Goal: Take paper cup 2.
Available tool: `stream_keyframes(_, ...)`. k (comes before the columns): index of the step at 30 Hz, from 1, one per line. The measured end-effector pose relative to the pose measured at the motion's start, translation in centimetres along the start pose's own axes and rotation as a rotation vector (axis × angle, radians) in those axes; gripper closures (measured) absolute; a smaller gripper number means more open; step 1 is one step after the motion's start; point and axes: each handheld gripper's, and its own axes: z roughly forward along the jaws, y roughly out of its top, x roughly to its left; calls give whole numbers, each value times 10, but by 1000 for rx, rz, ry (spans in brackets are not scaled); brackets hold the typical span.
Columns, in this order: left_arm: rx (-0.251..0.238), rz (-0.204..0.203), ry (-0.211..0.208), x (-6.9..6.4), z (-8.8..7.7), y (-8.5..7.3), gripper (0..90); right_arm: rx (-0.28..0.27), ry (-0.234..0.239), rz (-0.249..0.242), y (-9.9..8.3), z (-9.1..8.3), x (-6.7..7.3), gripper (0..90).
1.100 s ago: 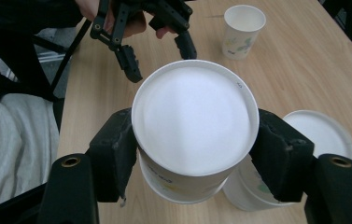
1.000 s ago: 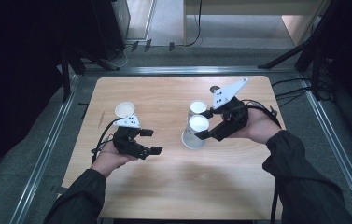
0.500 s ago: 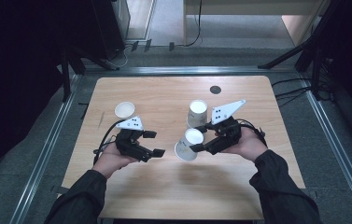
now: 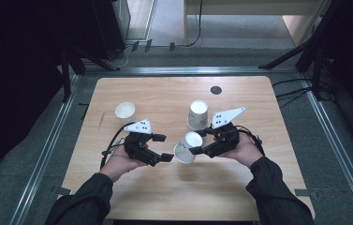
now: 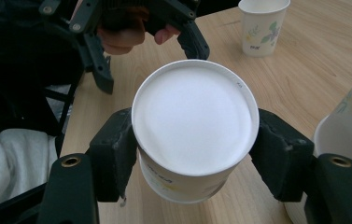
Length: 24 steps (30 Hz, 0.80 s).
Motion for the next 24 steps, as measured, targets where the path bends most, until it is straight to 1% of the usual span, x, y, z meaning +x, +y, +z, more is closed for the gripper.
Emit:
stream_keyframes(1,-2,-5,-12,1,1,0,126,2,1,-3,0,1,0,358)
stream_keyframes(3,-11,-31,-41,4,4,-1,125,1,0,-6,0,3,1,358)
stream_keyframes(4,-17,-38,-42,5,5,-1,125,-5,3,-4,1,4,0,358)
stream_keyframes(5,-18,-37,-38,6,6,-1,126,-8,1,-5,1,5,0,358)
stream_keyframes(7,-14,-19,-16,6,7,-1,127,-8,4,-3,1,6,0,358)
stream_keyframes(8,-12,-12,-14,7,8,-2,130,-11,4,-1,1,7,0,358)
stream_keyframes(9,-10,-15,-12,8,9,-2,131,-13,4,-2,1,8,-1,358)
stream_keyframes(11,-4,-10,-13,9,10,-3,136,-6,8,7,2,12,-2,358)
stream_keyframes(13,-5,4,-10,9,12,-4,138,-6,7,8,2,13,-2,358)
stream_keyframes(15,-4,5,-11,8,13,-4,140,-7,17,16,2,16,-2,358)
stream_keyframes(18,3,6,-16,9,17,-5,140,-3,22,13,3,20,0,358)
stream_keyframes(24,-5,8,-31,9,20,-6,144,-3,32,12,5,26,3,358)
